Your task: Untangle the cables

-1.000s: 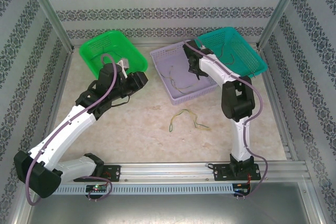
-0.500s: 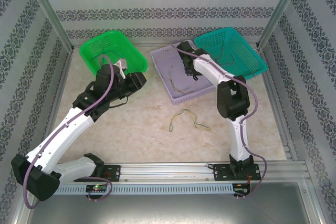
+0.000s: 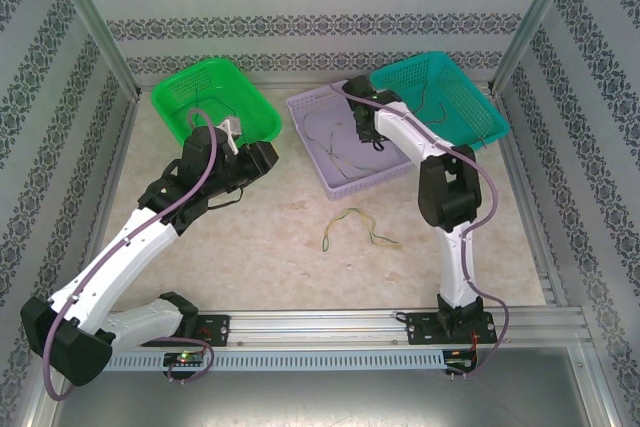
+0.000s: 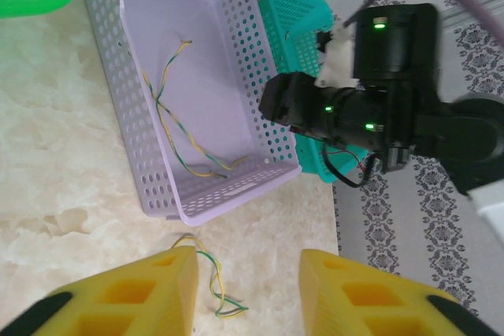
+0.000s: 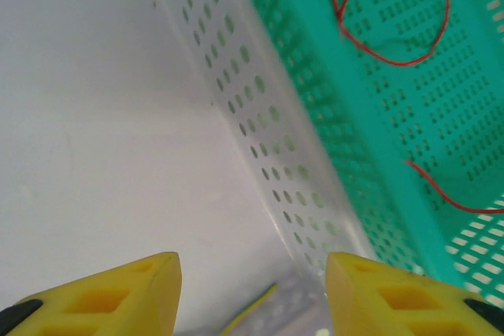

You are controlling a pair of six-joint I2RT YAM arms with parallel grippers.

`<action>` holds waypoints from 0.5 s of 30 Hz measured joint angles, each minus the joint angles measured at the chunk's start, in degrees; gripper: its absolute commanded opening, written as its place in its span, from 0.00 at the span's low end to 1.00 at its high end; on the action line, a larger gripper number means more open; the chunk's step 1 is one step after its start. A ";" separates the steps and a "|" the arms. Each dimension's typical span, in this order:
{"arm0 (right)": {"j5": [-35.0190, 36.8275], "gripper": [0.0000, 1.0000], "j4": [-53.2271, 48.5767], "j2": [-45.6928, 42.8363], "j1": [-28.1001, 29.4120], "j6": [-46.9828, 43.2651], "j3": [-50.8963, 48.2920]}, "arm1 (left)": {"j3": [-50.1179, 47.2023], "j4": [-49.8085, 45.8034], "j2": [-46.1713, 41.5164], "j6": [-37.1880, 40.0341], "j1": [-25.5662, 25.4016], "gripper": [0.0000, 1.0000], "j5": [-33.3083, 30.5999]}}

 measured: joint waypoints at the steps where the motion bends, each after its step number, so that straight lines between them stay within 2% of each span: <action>1: -0.44 0.51 0.22 -1.68 0.02 0.04 -0.26 | 0.00 -0.28 0.07 -0.04 0.00 0.45 0.22; 5: -4.66 0.50 3.82 -14.01 -0.02 0.28 -8.15 | -0.42 -1.64 1.49 0.02 -0.02 0.45 2.21; 8: -9.22 0.49 7.65 -27.61 1.36 0.26 -21.14 | -3.10 -2.16 2.21 0.04 -0.04 0.45 3.85; 11: -13.51 0.49 8.68 -37.05 5.88 1.40 -32.89 | -6.45 -2.78 2.80 0.09 -0.39 0.44 5.22; 15: -20.41 0.53 8.87 -42.49 11.80 4.70 -47.23 | -8.94 -2.99 4.42 0.20 -1.29 0.44 6.91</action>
